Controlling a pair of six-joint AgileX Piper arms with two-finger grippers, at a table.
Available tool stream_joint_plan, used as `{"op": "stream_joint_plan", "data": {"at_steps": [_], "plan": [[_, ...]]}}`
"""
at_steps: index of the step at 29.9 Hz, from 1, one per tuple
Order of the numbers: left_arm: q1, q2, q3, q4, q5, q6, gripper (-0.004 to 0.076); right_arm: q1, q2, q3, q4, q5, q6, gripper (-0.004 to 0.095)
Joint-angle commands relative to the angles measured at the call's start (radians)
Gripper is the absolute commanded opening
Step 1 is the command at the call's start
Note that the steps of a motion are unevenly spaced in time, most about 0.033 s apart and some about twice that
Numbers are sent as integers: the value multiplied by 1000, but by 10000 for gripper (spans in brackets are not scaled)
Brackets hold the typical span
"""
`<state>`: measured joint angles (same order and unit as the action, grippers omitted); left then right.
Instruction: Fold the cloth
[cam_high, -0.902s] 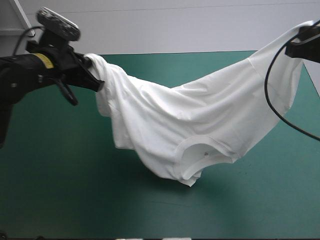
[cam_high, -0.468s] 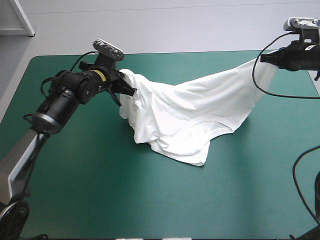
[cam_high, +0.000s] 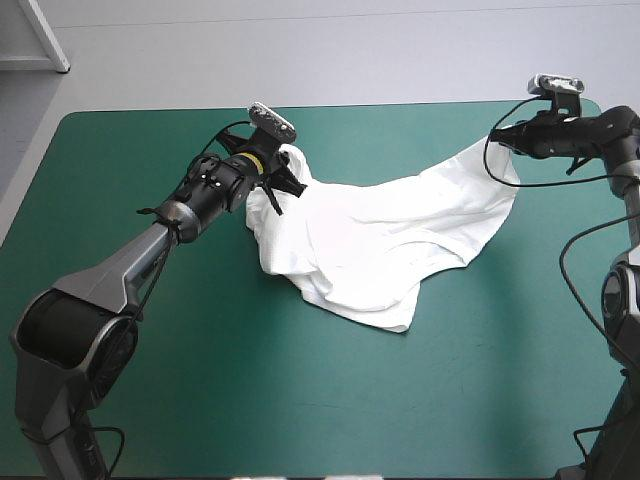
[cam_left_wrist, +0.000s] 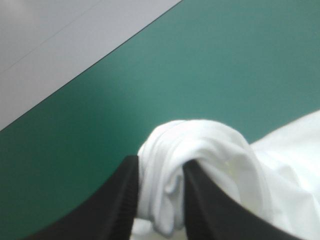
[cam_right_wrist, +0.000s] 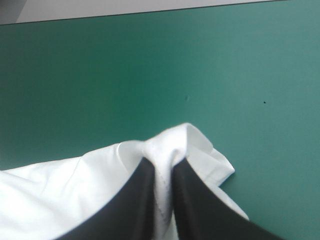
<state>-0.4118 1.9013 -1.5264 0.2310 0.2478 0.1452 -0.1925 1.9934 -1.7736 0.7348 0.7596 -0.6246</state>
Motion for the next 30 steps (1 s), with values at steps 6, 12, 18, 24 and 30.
{"op": "stream_joint_plan", "data": {"at_steps": [6,12,18,24,30], "plan": [[-1,-33,-53,5,-188,-6,636,-5,-70,-29,-4,-89,3,719],[-1,-92,-205,2,110,-8,634,-3,-202,-29,-172,3,120,698],[-4,-196,-333,-32,559,-62,616,-3,-339,-29,-335,283,286,697],[-4,-317,-337,-108,882,-86,538,-2,-451,32,-434,421,386,630],[-6,-360,-281,-260,1036,-79,538,-2,-617,279,-437,421,405,628]]}}
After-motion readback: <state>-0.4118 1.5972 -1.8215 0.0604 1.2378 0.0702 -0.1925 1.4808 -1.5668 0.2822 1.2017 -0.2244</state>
